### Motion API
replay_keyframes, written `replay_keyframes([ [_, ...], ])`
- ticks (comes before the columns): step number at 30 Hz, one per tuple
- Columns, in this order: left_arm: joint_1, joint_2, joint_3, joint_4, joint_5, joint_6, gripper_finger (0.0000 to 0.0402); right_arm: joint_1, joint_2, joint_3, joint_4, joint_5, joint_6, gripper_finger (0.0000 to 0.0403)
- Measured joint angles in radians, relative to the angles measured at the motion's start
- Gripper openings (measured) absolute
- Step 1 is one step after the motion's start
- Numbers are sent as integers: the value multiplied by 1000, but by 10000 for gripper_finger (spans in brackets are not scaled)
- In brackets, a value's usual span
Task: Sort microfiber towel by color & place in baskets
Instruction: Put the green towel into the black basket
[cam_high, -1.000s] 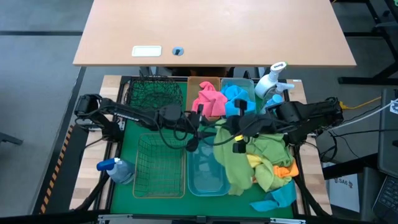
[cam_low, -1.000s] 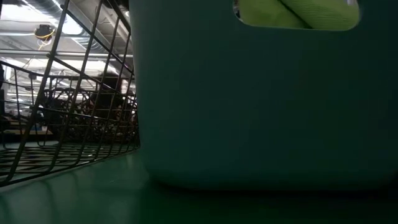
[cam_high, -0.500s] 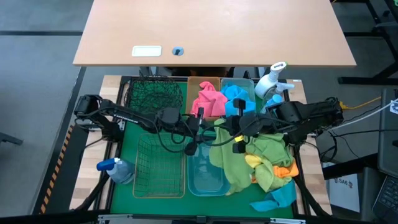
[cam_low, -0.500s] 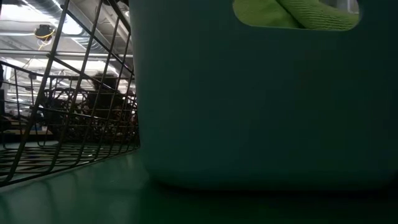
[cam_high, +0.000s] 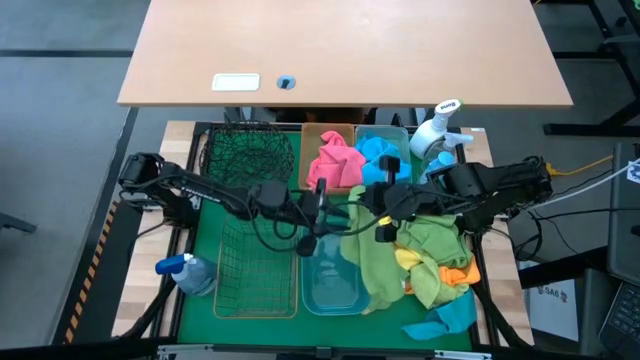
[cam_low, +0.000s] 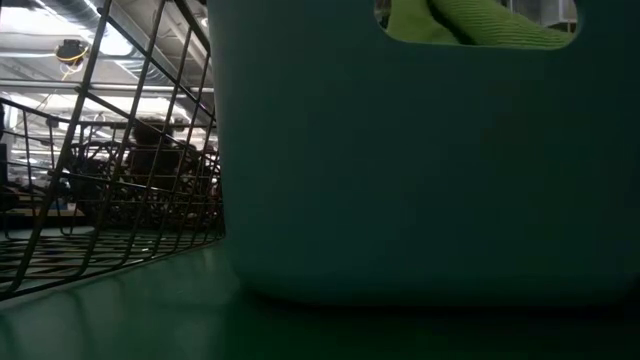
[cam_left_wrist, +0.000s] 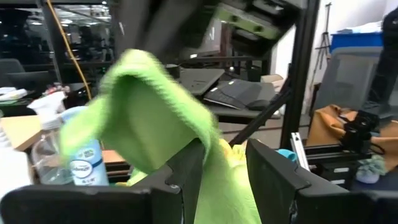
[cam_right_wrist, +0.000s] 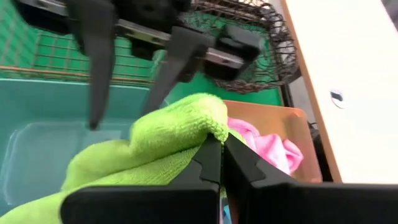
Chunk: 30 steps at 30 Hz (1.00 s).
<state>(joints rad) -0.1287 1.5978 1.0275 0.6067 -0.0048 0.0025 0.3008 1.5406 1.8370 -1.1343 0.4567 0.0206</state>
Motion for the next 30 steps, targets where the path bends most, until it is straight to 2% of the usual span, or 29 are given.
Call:
replay_keyframes([
  [7,-3,0,0,0,-8,0,119,0,0,0,27,-3,0,2],
  [13,0,0,0,0,-70,0,119,0,0,0,95,-52,0,2],
  [26,0,-2,0,47,-64,35,119,0,0,0,222,-58,-3,3],
  [30,0,-2,0,48,-63,36,101,0,0,0,265,-57,-3,3],
])
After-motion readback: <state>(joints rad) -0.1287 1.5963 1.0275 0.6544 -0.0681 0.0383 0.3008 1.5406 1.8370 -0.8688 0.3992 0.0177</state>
